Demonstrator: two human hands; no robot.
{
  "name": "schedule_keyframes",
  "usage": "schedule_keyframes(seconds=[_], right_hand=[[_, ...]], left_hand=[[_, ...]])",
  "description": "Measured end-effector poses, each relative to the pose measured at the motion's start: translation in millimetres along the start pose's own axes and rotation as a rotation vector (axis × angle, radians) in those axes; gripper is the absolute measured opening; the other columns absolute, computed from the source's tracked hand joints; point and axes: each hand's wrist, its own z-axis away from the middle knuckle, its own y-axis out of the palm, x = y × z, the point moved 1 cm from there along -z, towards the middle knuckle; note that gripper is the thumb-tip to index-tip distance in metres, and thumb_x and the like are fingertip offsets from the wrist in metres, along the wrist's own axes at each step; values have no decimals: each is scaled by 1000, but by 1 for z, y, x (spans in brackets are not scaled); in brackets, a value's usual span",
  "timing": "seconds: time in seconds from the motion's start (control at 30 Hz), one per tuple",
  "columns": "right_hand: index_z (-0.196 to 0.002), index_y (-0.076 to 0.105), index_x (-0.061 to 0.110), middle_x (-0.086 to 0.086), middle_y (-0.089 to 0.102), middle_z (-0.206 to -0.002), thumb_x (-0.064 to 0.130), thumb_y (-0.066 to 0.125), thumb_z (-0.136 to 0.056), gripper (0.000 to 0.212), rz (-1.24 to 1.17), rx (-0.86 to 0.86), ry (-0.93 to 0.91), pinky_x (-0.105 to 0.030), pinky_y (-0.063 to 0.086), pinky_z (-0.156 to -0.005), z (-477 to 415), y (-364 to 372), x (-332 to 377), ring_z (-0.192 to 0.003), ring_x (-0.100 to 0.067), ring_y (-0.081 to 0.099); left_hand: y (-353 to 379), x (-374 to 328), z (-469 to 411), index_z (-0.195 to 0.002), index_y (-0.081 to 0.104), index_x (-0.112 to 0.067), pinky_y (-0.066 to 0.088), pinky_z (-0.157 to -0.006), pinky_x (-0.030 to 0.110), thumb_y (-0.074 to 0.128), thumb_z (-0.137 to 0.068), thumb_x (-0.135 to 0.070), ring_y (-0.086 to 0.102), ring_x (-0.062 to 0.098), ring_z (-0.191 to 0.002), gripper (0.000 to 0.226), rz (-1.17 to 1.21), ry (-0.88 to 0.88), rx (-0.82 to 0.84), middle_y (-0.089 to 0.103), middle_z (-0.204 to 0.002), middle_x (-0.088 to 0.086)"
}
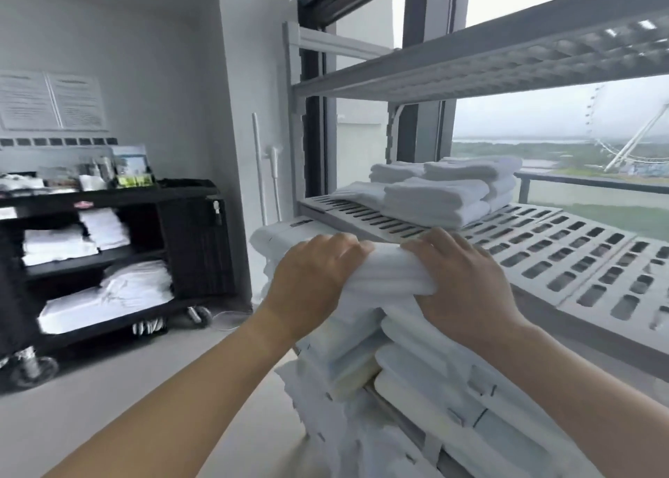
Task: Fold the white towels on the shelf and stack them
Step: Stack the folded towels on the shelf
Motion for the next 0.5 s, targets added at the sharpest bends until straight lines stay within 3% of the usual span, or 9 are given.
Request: schedule_keyframes(seconds=[0.1,0.27,0.4,0.5], right_hand=[[-99,64,17,0,60,-91,7,76,-45,57,-29,-8,-16,-30,44,-64,-22,31,12,-82,-26,61],[-101,64,15,-2,61,-92,6,76,-46,57,-69,1,-17,-31,45,-66,-66,93,13,-83,-28,60],[-101,64,16,-2,60,-92,8,76,-47,56,-67,-29,-8,-33,46,-65,-113,150,-4,-84,-28,60],[-102,63,16,-2,59,-94,12,79,-46,59,-45,-31,5,-31,43,-64,-151,190,-25,-84,-27,59]], left_hand=[[11,34,6,-113,43,-21,50,-53,34,61,-62,7,61,26,-73,61,-26,-14,-8,65,-95,4],[52,92,-5,-113,43,-20,50,-53,35,46,-68,4,60,24,-71,52,-59,-13,16,65,-94,4],[98,143,-35,-112,59,-16,50,-55,34,64,-61,9,60,25,-70,57,-74,0,-8,65,-95,6],[135,180,-67,-114,49,-19,51,-58,36,62,-60,9,60,27,-73,62,-64,27,-24,65,-98,6]])
